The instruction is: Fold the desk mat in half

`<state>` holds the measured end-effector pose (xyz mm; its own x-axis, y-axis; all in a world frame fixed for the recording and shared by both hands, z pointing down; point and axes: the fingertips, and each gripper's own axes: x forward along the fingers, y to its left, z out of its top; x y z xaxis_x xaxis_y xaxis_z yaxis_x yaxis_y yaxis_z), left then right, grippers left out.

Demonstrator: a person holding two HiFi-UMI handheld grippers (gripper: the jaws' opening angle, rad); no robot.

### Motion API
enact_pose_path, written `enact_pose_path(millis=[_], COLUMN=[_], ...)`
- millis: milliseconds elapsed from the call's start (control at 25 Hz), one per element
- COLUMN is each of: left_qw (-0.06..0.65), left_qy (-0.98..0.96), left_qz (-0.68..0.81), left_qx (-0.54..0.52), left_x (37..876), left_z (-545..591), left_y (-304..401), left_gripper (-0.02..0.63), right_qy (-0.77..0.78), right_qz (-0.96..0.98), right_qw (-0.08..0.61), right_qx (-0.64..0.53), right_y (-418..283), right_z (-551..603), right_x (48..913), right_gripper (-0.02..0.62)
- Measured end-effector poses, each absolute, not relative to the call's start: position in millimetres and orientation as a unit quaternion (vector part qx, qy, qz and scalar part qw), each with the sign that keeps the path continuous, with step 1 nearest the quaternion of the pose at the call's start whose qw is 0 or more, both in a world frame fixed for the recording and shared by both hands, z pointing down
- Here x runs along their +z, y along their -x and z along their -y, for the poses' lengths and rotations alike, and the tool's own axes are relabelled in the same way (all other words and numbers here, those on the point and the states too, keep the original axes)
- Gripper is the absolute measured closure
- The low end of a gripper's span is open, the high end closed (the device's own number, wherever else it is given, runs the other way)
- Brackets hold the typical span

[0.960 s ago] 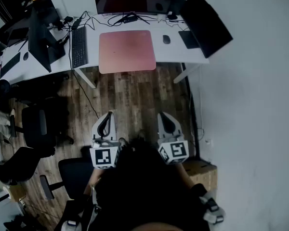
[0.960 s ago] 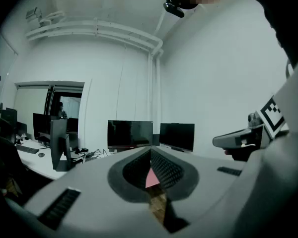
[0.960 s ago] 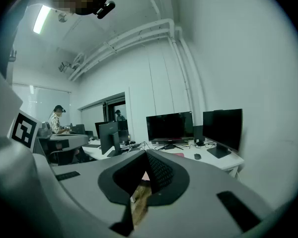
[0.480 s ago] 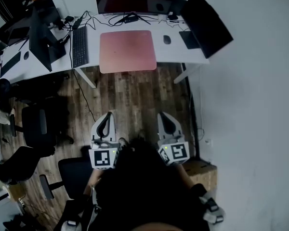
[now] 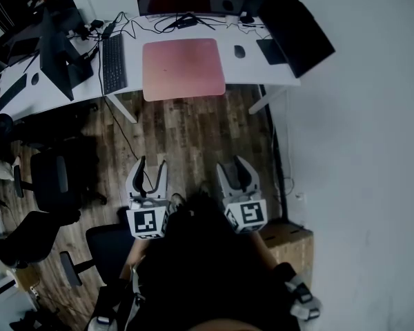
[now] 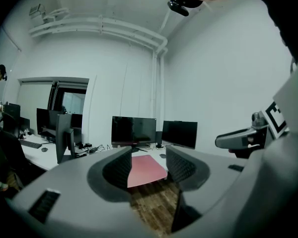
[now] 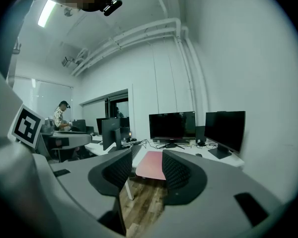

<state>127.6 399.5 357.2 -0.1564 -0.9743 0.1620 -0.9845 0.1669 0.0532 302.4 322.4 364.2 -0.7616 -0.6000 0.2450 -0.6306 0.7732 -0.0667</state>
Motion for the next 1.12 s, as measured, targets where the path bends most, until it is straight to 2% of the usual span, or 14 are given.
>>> enact_pose_path(millis=[480, 1120], left_qw=[0.070, 0.009], left_qy=[-0.651, -0.610], left_qz=[0.750, 0.753], left_qx=[0.094, 0.247], left_x=[404, 464], left_z=[-376, -213], left_y=[-106, -68], left_gripper=[0.408, 0.399], right_qy=[-0.345, -0.271], right_qz=[0.924, 0.939], right_qw=[0.162, 0.211], right_qx=[0.045, 0.010], right_y=[-287, -198], right_z=[-291, -109], right_x=[408, 485], right_gripper=[0.428, 0.414])
